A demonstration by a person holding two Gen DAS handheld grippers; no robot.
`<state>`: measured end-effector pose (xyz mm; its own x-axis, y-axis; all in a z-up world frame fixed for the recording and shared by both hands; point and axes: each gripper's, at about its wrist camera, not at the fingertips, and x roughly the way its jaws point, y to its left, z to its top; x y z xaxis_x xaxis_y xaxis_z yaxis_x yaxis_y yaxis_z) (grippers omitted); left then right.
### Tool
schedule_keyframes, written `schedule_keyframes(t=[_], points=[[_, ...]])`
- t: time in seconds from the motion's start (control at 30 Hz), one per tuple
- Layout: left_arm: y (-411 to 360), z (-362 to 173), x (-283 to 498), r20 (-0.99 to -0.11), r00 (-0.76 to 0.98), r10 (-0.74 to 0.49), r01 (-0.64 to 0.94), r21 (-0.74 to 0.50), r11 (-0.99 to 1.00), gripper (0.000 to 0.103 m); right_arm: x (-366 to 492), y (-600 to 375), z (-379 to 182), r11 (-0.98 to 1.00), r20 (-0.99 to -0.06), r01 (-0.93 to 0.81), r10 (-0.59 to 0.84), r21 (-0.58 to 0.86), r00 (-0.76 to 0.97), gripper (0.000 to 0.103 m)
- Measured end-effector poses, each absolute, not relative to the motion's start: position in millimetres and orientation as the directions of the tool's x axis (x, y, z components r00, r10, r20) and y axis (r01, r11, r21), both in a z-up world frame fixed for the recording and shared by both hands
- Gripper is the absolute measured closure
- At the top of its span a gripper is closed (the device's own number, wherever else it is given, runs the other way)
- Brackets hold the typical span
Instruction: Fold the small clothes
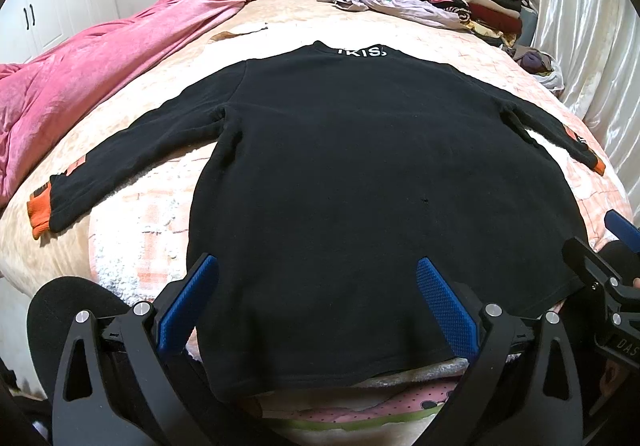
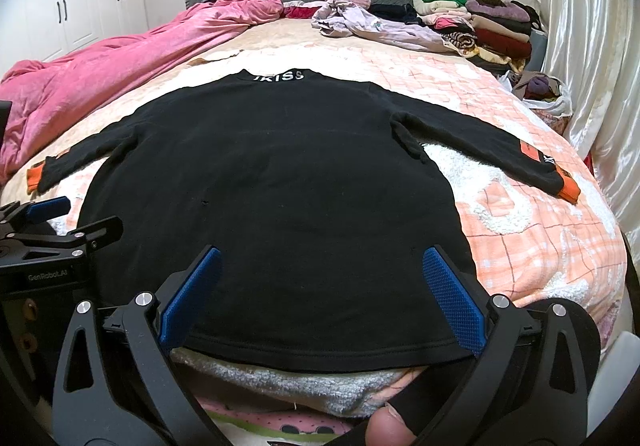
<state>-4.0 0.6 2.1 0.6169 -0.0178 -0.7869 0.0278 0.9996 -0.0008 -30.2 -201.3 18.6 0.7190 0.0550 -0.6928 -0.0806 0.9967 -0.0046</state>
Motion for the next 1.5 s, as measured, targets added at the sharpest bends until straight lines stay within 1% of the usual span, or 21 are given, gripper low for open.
schedule_keyframes(t=[1.0,1.2,1.5], points=[[-4,3,-3,-0.783,0.621,-0.027,0.038,-0.005,0.999,0.004,-31,-203,21,0.997,-0.688,-0.073,0.048,-0.007,0.725,0.008],[-10,4,10,-0.791,0.610,-0.042,0.060,-0.006,0.998,0.004,-21,-211,32,0.998,-0.688,-0.062,0.034,-0.016,0.725,0.008],[-18,21,43,-0.774,0.633,-0.033,0.069,0.014,0.998,0.004,5,-222,46,0.999,-0.671,-0.046,0.014,-0.030,0.741,0.008]])
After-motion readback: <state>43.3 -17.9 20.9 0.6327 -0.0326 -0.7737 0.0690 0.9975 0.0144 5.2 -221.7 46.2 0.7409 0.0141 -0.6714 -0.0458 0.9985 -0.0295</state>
